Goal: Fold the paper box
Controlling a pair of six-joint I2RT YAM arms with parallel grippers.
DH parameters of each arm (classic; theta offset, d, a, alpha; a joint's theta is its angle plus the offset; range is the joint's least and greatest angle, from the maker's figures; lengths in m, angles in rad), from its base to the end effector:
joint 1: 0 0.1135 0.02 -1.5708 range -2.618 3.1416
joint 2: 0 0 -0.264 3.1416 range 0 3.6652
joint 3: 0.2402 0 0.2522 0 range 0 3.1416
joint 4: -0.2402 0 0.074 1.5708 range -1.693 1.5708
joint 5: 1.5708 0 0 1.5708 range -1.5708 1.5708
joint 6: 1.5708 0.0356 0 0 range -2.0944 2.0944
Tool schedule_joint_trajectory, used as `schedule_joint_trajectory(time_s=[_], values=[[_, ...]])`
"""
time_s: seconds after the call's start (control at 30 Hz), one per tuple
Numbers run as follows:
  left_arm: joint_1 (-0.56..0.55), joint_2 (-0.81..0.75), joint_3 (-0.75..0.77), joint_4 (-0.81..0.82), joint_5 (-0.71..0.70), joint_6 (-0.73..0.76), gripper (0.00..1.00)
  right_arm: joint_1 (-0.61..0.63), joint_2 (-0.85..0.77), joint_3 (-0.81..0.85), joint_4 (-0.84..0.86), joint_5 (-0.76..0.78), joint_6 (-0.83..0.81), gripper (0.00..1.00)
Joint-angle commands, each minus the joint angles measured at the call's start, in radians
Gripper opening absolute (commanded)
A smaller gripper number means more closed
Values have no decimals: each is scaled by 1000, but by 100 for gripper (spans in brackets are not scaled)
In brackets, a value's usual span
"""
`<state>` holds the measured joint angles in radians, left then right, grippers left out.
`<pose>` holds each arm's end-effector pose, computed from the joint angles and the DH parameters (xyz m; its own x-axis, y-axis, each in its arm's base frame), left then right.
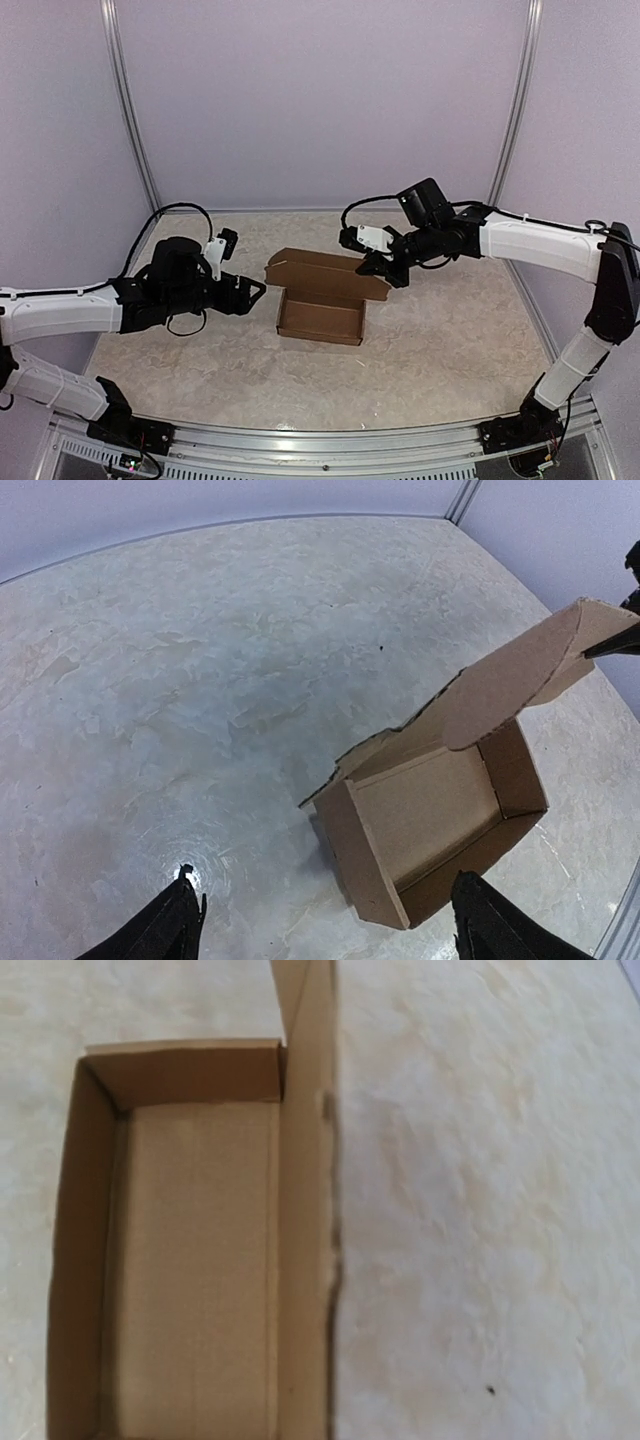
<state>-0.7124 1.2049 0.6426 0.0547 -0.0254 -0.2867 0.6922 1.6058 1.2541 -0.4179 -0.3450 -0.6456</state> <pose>0.1978 -0.1696 0.2269 -0.5329 0.0867 -0.8417 0.5066 0.8294 -0.2353 0.2672 0.2372 0.2745 0.0460 -0.6974 -0.7152 -0.9514 0.1877 -0.2442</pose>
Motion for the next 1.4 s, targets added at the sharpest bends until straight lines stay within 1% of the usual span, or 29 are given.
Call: schedule_joint_trajectory(time_s=[0.0,0.3,0.53,0.63,0.9,1.13,1.37], values=[[7,-3,-48,107,58,24,85,-10,60,73,-111,-87,-87,0],[10,60,-80,211,126,81,87,-10,124,158,-268,-129,-145,0],[11,129,-72,254,179,77,85,-10,120,151,-271,-147,-140,0],[12,138,-72,265,191,75,80,-10,122,148,-266,-146,-139,0],[14,161,-56,258,230,75,52,-10,131,143,-238,-129,-125,0],[16,184,-43,252,238,78,37,-10,129,136,-216,-119,-111,0],[16,194,-30,252,256,79,16,-9,131,129,-197,-112,-95,0]])
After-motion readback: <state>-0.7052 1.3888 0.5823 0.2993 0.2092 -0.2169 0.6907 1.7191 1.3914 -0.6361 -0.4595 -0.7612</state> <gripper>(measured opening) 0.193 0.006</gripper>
